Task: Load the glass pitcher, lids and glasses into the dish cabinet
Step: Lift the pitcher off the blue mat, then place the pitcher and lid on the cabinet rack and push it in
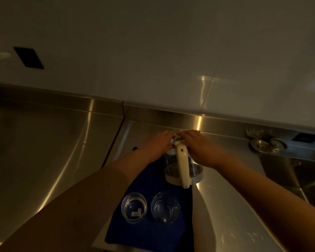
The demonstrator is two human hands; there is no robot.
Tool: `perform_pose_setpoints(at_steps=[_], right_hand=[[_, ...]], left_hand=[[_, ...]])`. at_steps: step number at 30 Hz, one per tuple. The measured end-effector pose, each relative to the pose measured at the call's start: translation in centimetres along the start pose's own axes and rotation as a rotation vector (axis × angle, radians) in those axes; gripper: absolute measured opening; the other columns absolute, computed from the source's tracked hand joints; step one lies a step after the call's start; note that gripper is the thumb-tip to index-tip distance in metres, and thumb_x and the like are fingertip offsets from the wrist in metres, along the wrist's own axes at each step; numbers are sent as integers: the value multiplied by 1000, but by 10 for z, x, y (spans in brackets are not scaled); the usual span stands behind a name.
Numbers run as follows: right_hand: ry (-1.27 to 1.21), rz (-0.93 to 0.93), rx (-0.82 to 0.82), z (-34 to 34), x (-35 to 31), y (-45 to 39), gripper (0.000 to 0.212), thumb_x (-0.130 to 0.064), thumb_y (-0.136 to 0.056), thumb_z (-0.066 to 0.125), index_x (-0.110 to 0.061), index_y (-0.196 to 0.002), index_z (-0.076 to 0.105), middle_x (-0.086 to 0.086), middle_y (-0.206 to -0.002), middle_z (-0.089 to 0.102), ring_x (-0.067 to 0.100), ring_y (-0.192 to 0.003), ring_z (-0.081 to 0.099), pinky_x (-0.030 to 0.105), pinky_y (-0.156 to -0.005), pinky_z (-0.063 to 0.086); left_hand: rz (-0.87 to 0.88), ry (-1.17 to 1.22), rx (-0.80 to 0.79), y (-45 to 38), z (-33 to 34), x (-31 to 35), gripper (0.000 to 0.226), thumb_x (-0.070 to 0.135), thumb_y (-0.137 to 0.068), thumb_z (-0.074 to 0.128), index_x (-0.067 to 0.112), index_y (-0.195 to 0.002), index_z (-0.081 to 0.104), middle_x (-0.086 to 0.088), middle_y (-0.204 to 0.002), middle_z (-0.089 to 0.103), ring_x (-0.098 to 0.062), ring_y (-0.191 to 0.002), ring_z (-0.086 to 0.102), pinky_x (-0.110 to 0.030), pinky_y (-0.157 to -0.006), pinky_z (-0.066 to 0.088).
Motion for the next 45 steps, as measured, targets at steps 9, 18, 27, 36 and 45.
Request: perform_pose_setpoints(at_steps=[9,18,27,36,45], right_hand=[[-128,-18,-80,-15,-6,-7,28,-23,-87,62,-17,-114,58,-1,-108,56,2,-91,47,7,-71,31],[-109,-15,-101,-8,-25,-7,18,-15,-88,61,-15,-106,62,0,-107,61,5,-89,50,3,-69,34],[34,-59,35,27,-41,-11,22,-18,-88,59,-13,-108,62,7,-108,58,22,-97,56,27,-76,43],[18,-105,153,46,-58,15,52,-6,-57,85,-10,-106,67,8,-94,66,25,-79,64,25,-63,49],[-80,10,206,58,-58,22,50,3,-62,80,-10,-108,66,9,-102,65,26,-89,63,24,-69,42]], left_hand=[[96,-18,-95,5,-11,2,30,23,-88,62,14,-116,53,-3,-117,52,-13,-107,48,-25,-87,39],[213,-359,-70,17,-27,4,19,26,-94,52,12,-106,58,-5,-114,56,-20,-104,53,-25,-74,37],[158,-369,15,39,-15,-18,18,19,-94,51,12,-110,55,-7,-115,55,-20,-101,53,-21,-74,30],[216,-415,19,66,8,-26,43,12,-91,56,15,-133,47,-2,-138,44,-15,-126,40,-30,-96,41],[273,-287,129,78,7,-20,53,-5,-73,70,6,-123,57,-13,-121,60,-28,-113,56,-35,-90,50]])
Point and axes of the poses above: each hand's wrist, its own y-axis away from the middle knuckle, its own z-axis out of the palm, x = y × z, the point moved 4 cm from there along -y, towards the middle knuckle
